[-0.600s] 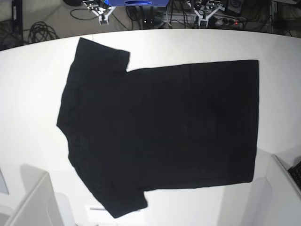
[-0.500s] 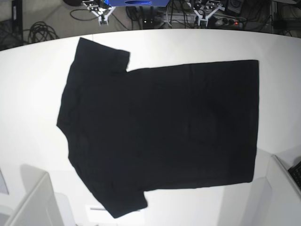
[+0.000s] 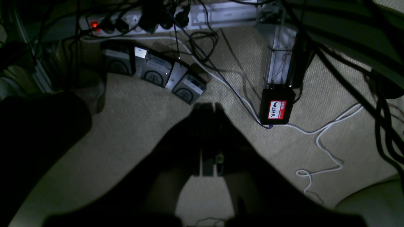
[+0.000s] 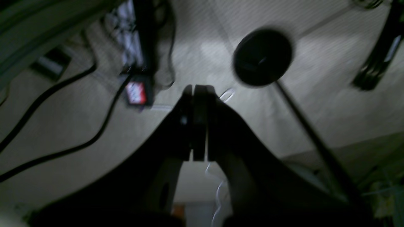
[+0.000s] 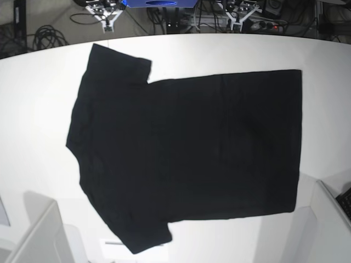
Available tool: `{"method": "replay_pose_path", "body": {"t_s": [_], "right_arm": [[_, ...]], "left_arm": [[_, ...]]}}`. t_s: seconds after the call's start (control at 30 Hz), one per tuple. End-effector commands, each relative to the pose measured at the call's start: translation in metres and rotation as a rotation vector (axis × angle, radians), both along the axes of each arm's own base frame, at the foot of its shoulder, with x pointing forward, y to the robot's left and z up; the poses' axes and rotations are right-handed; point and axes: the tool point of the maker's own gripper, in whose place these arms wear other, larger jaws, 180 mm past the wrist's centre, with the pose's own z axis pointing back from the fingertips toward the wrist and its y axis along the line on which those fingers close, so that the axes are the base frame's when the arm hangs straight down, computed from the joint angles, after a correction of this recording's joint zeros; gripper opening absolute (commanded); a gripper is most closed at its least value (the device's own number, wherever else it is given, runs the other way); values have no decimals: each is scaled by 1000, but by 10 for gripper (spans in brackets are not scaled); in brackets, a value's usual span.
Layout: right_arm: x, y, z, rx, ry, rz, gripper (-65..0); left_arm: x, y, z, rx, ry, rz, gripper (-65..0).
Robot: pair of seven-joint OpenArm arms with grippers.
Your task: Fold the T-shirt properly
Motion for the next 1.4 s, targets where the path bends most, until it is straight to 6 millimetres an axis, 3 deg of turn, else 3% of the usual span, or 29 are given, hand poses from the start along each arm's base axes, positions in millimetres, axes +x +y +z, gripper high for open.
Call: {"method": "replay_pose_path", "body": {"t_s": [0.0,0.23,0.67,0.8,0.97,1.07,1.37], "right_arm": [[-10,-6,1,-13,12,-3,-650],[-21,-10,2,-19,28,-1,-650],[-22,-8,2,-16,30,2,-650],[-33,-9,3,-17,43,3,-650],[-37,-12,11,-20,-21,14,-650],[-48,-10,21,-16,-50,25,-650],[-80,-6,40,-8,-66,39,-650]], "left_arm": [[-9,6,1,13,11,-3,-650],[-5,4,5,9,-39,-21,-650],[-18,6,6,12,-12,-5,-650],[-30,13,9,21,-18,-27,-650],[-36,15,19,17,-118,-56,-650],[-45,28,27,33,-131,-67,-650],[-59,30,61,26,-220,-106,-650]]}}
